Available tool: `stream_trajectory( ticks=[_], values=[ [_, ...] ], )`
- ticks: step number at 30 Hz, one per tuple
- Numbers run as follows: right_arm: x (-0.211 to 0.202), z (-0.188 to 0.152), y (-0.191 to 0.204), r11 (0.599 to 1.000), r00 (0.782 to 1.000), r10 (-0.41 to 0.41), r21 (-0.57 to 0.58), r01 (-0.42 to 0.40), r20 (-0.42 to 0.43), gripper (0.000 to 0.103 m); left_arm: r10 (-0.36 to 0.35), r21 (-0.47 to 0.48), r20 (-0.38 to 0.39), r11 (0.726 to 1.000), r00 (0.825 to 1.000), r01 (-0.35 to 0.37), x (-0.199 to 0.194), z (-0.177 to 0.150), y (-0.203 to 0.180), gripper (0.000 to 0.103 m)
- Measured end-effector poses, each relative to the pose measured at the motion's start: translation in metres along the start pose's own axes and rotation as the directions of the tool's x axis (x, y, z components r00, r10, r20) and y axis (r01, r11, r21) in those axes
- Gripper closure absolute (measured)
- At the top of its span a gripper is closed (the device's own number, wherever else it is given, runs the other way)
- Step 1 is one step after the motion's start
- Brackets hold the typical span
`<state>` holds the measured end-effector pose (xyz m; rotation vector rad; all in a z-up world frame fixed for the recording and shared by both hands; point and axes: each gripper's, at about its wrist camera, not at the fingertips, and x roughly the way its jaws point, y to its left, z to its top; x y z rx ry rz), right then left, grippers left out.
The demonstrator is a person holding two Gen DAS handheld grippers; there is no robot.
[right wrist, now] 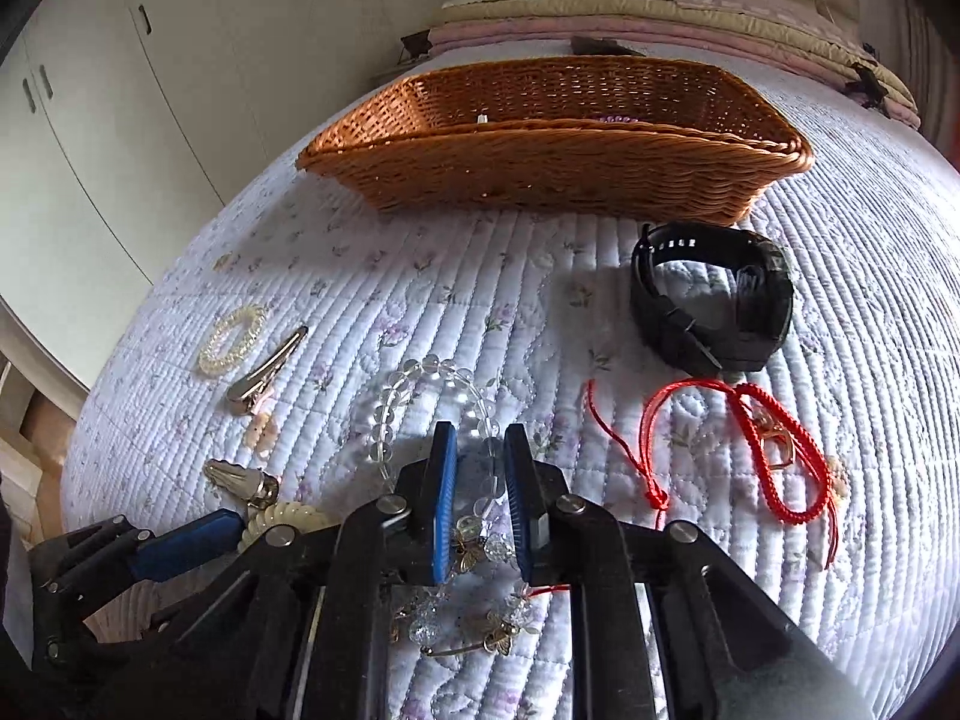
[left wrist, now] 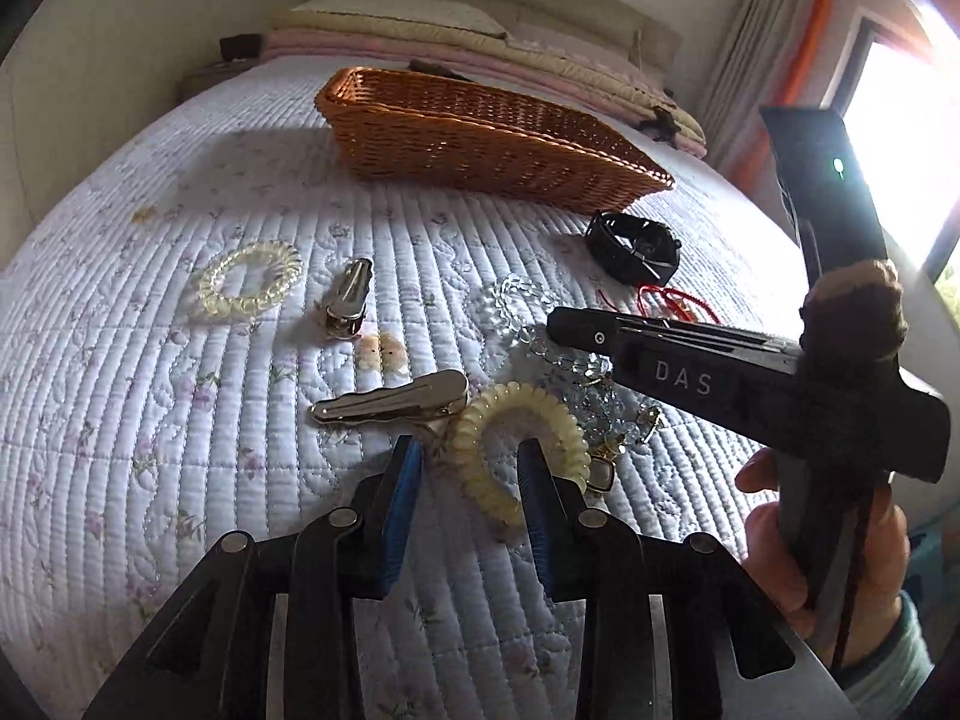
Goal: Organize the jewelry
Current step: 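Grasp the cream coil hair tie with the left tool while the right tool grasps the crystal bead bracelet, then lower both held items into the wicker basket and open both tools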
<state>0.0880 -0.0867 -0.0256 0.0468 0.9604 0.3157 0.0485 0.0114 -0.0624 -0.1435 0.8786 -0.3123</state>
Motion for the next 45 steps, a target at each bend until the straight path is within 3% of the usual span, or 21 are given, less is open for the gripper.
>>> stream_trajectory(
  ticks=[2,4,6,10,15,21,25,29,34,45],
  values=[
    [0.002,0.001,0.001,1.000,1.000,-0.003,-0.004,0.003,-0.009,0.084,0.020,0.020,0.008,1.000,1.000,-0.020,0.001,0.000,-0.002,0.071],
    [0.003,0.001,0.002,1.000,1.000,-0.010,-0.012,0.009,-0.007,0.084,0.045,0.030,0.011,0.999,0.999,-0.045,0.002,0.000,-0.004,0.083],
    [0.003,0.000,0.005,0.999,1.000,-0.016,-0.028,0.016,-0.001,0.093,0.060,0.033,0.013,0.998,0.998,-0.061,0.004,0.001,-0.005,0.091],
    [0.002,-0.001,0.008,0.999,0.999,-0.031,-0.040,0.032,0.016,0.093,0.039,0.014,0.025,0.999,0.999,-0.039,0.001,0.000,0.000,0.092],
    [-0.008,-0.004,-0.001,1.000,0.999,0.009,-0.006,-0.009,0.044,0.094,-0.003,0.000,0.043,1.000,0.999,0.003,-0.009,-0.003,0.007,0.092],
    [-0.029,-0.004,-0.019,0.978,0.982,0.175,0.105,-0.182,0.071,0.094,-0.062,-0.028,0.079,0.998,0.995,0.064,-0.027,-0.001,0.014,0.092],
    [-0.046,-0.001,-0.018,0.973,0.975,0.197,0.105,-0.207,0.099,0.094,-0.067,-0.028,0.112,0.997,0.991,0.071,-0.038,0.006,0.015,0.092],
    [-0.065,0.002,-0.011,0.977,0.974,0.185,0.080,-0.196,0.130,0.094,-0.065,-0.013,0.146,0.998,0.987,0.068,-0.050,0.015,0.013,0.092],
    [-0.091,0.010,-0.003,0.993,0.976,0.109,0.024,-0.116,0.190,0.094,-0.056,0.019,0.196,0.998,0.979,0.053,-0.064,0.036,0.010,0.092],
    [-0.131,0.075,-0.012,0.999,0.944,-0.010,-0.029,0.021,0.328,0.094,-0.025,0.075,0.292,0.997,0.956,0.003,-0.065,0.127,-0.001,0.092]
  ],
)
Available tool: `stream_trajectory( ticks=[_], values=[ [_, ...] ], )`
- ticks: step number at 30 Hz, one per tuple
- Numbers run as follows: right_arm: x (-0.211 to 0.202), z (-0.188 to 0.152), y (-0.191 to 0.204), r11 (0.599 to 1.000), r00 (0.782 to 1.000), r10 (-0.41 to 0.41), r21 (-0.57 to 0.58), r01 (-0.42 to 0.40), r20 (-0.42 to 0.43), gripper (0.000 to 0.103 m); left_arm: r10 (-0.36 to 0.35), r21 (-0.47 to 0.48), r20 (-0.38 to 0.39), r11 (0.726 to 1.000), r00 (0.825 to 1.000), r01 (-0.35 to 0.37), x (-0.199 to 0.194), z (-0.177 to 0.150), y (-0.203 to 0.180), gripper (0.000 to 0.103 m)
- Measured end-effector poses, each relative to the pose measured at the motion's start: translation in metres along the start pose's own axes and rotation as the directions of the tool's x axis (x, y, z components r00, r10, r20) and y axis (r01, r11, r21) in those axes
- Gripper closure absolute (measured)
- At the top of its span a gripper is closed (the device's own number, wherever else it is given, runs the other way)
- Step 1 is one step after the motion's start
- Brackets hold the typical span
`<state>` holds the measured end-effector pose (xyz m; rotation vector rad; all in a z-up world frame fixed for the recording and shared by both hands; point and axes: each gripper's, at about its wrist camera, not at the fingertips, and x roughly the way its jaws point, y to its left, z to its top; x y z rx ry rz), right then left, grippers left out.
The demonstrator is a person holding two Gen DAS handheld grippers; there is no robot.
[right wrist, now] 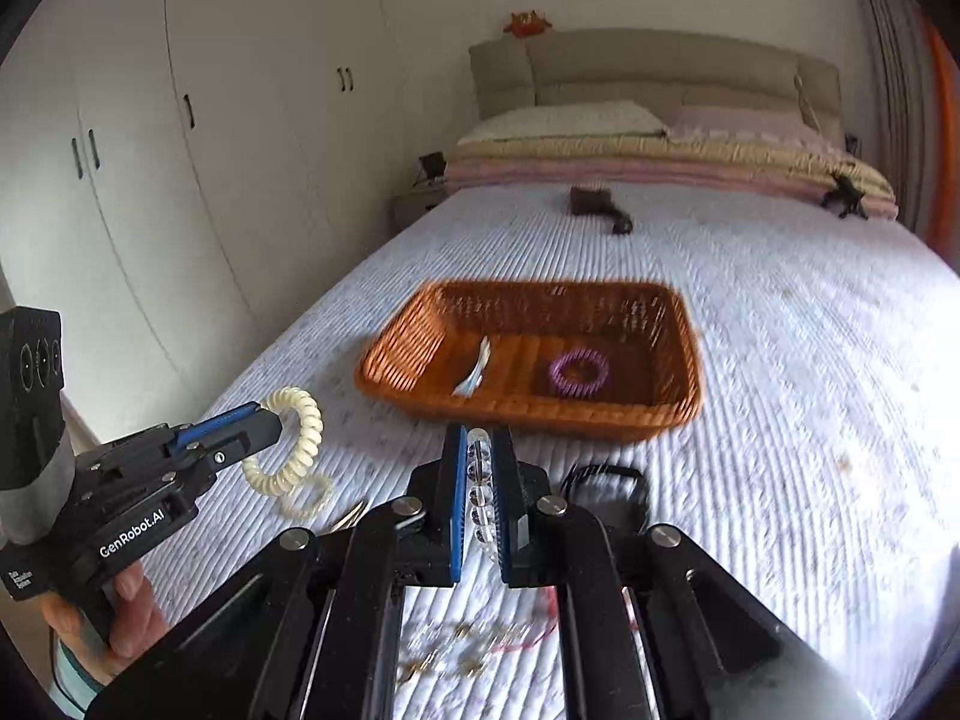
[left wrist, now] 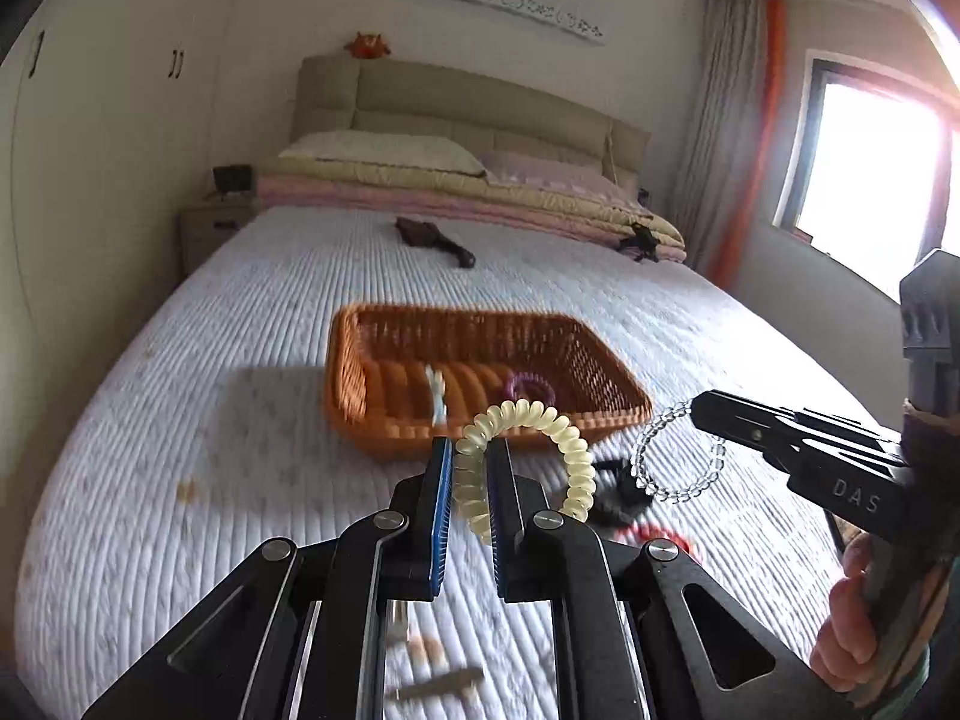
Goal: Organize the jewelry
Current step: 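Lower both held items into the wicker basket and open both tools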
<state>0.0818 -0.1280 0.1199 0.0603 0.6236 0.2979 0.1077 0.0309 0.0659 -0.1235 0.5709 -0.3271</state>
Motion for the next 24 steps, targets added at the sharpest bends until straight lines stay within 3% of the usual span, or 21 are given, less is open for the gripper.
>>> stream_trajectory(
  ticks=[6,10,16,24],
  values=[
    [0.042,0.042,-0.024,0.999,0.999,-0.041,0.027,0.040,0.013,0.094,-0.004,0.010,-0.008,1.000,1.000,0.004,0.056,0.045,-0.006,0.092],
    [0.093,0.058,-0.042,0.994,0.995,-0.095,0.048,0.096,-0.028,0.094,-0.007,-0.001,-0.088,1.000,0.996,0.007,0.116,0.061,-0.006,0.092],
    [0.164,0.060,-0.070,0.992,0.987,-0.099,0.067,0.108,-0.126,0.094,0.020,-0.002,-0.186,1.000,0.982,-0.020,0.183,0.054,-0.006,0.092],
    [0.194,0.044,-0.087,0.986,0.976,-0.132,0.078,0.147,-0.172,0.094,0.073,0.052,-0.257,0.997,0.964,-0.062,0.218,0.036,-0.011,0.092]
  ],
)
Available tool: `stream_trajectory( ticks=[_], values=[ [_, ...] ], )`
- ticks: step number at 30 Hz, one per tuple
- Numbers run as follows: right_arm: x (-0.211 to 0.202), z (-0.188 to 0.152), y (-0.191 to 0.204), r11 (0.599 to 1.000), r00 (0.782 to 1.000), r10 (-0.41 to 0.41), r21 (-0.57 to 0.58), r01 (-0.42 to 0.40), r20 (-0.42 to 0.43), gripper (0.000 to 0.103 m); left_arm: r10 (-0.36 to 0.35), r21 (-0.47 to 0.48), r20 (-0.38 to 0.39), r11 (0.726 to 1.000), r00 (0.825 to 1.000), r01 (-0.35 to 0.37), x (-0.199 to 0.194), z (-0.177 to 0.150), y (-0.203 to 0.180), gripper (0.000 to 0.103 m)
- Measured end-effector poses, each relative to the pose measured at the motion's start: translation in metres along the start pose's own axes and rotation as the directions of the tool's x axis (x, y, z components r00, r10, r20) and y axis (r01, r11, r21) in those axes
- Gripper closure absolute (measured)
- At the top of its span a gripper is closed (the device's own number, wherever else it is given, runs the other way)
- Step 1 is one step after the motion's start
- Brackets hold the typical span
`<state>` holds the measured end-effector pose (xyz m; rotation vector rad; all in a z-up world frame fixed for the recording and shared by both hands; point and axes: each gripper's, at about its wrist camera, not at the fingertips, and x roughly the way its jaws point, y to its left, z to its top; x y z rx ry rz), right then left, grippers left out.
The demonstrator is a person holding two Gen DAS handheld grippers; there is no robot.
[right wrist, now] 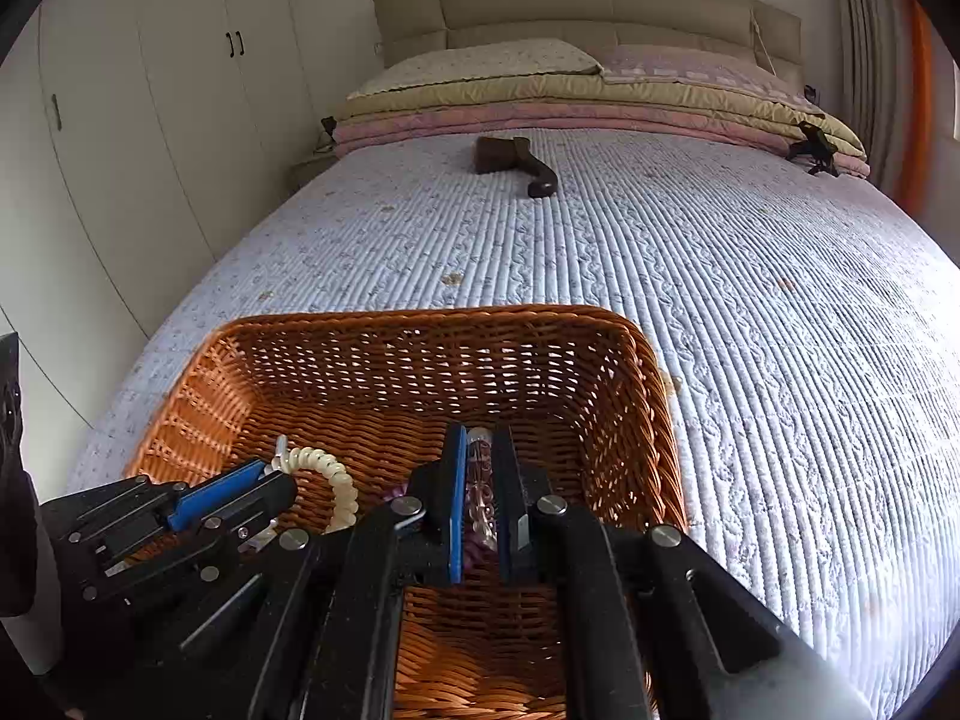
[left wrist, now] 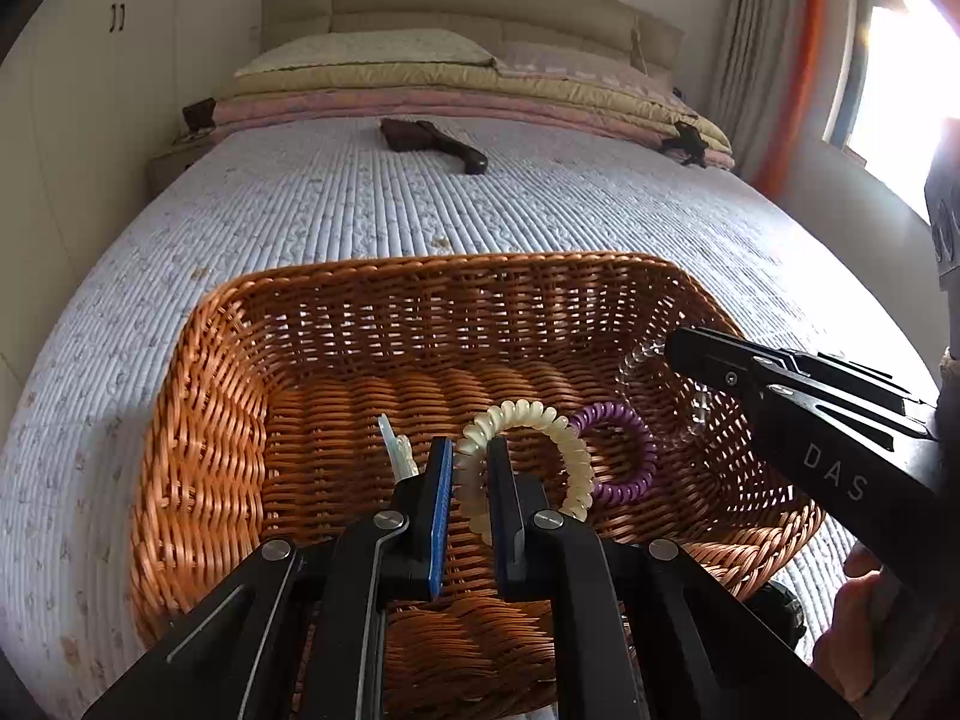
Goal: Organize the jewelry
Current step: 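Lower both held items into the wicker basket and open both tools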
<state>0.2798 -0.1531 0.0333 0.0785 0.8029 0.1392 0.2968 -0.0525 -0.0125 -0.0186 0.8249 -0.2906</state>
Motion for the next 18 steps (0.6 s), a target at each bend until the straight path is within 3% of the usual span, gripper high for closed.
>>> stream_trajectory(
  ticks=[8,10,12,18],
  values=[
    [0.001,-0.004,-0.004,0.999,0.999,0.022,0.030,-0.021,-0.026,0.093,-0.017,0.002,0.000,1.000,1.000,0.017,-0.005,-0.002,-0.001,0.088],
    [-0.002,-0.005,-0.008,0.998,0.998,0.048,0.052,-0.047,-0.030,0.086,-0.009,0.001,0.002,1.000,1.000,0.009,-0.012,-0.001,0.000,0.070],
    [-0.009,-0.006,-0.011,0.996,0.998,0.059,0.063,-0.057,-0.027,0.085,0.002,0.002,0.031,1.000,1.000,-0.002,-0.024,-0.001,0.001,0.062],
    [-0.051,-0.012,-0.004,0.997,0.998,0.062,0.047,-0.063,0.020,0.085,-0.043,-0.006,0.118,0.999,0.992,0.044,-0.083,-0.005,0.011,0.060]
  ],
)
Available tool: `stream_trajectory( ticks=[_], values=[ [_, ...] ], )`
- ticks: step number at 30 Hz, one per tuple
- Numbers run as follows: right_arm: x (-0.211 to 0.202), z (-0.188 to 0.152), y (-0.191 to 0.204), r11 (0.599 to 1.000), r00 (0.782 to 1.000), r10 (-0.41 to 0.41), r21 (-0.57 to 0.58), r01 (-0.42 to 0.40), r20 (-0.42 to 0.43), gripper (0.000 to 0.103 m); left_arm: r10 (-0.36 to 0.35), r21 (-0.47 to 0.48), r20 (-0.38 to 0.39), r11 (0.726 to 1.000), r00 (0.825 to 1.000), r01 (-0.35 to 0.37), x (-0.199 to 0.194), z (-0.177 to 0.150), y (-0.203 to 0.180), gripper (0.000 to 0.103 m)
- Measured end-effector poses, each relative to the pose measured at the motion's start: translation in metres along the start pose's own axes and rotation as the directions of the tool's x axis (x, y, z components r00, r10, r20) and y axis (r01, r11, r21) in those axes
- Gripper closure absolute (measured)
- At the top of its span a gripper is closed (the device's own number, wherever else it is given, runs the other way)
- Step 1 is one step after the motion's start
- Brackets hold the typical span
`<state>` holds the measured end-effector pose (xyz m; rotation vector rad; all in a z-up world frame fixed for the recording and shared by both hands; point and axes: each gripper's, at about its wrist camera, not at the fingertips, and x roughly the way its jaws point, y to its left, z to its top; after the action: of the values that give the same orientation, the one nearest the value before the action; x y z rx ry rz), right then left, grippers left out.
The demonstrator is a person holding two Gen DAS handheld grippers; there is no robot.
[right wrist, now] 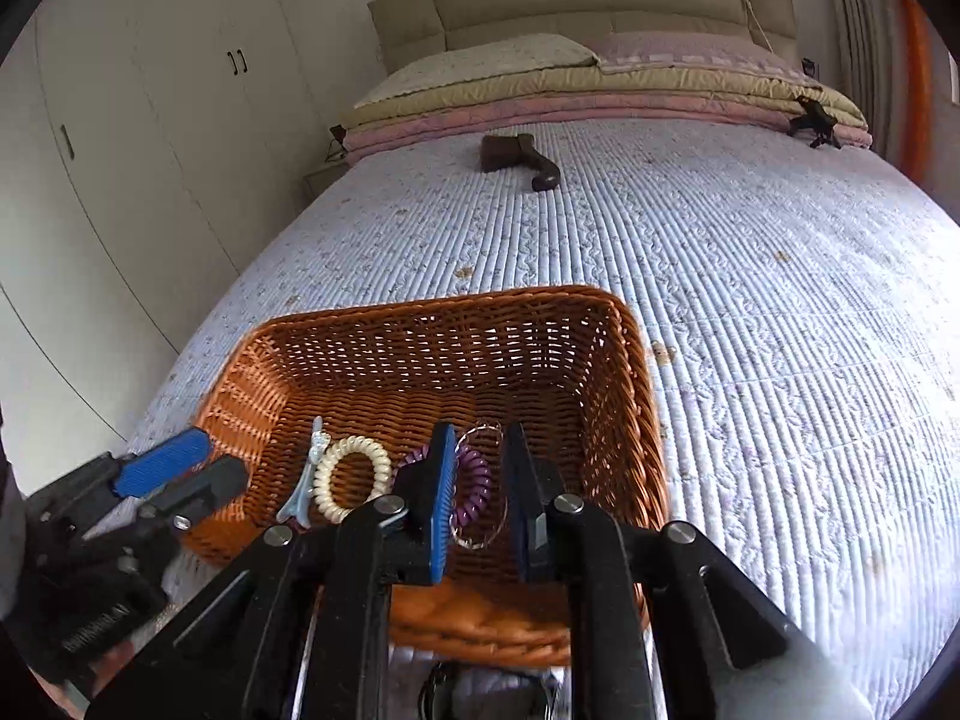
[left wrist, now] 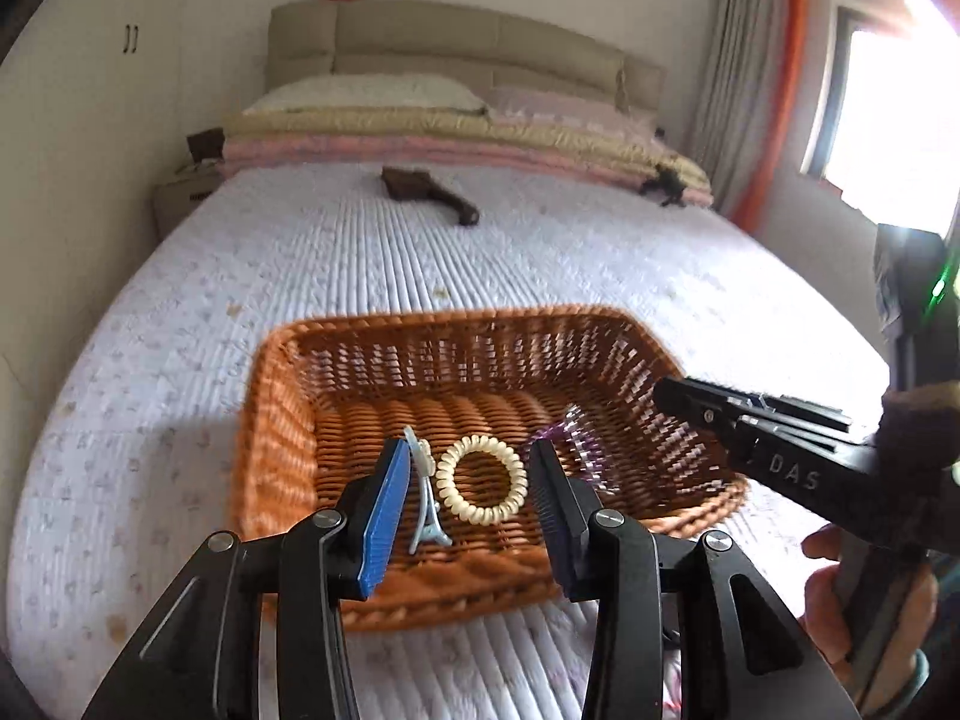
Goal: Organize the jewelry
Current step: 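Lower both held items into the wicker basket and open both tools, then grasp a silver hair clip with the left tool while the right tool grasps the crystal chain bracelet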
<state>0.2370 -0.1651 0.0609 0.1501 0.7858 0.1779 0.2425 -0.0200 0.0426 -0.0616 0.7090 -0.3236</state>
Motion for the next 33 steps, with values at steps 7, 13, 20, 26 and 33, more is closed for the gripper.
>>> stream_trajectory(
  ticks=[7,13,20,26,33],
  values=[
    [-0.070,-0.027,0.026,0.999,0.995,0.002,-0.051,0.003,0.096,0.071,-0.077,-0.016,0.127,0.997,0.989,0.079,-0.096,-0.010,0.013,0.055],
    [-0.127,-0.051,0.045,0.997,0.987,0.005,-0.075,0.007,0.159,0.070,-0.085,0.018,0.216,0.996,0.973,0.083,-0.170,-0.026,0.018,0.049],
    [-0.168,-0.087,0.064,0.996,0.983,0.036,-0.088,-0.020,0.181,0.062,-0.130,0.040,0.244,0.992,0.961,0.123,-0.220,-0.068,0.021,0.045],
    [-0.170,-0.134,0.075,0.996,0.990,0.025,-0.092,-0.012,0.140,0.061,-0.143,0.003,0.143,0.989,0.979,0.145,-0.200,-0.120,0.034,0.045],
    [-0.139,-0.179,0.073,0.998,0.999,0.024,-0.051,-0.023,0.034,0.061,-0.167,-0.090,-0.038,0.982,0.985,0.163,-0.141,-0.166,0.053,0.045]
  ],
)
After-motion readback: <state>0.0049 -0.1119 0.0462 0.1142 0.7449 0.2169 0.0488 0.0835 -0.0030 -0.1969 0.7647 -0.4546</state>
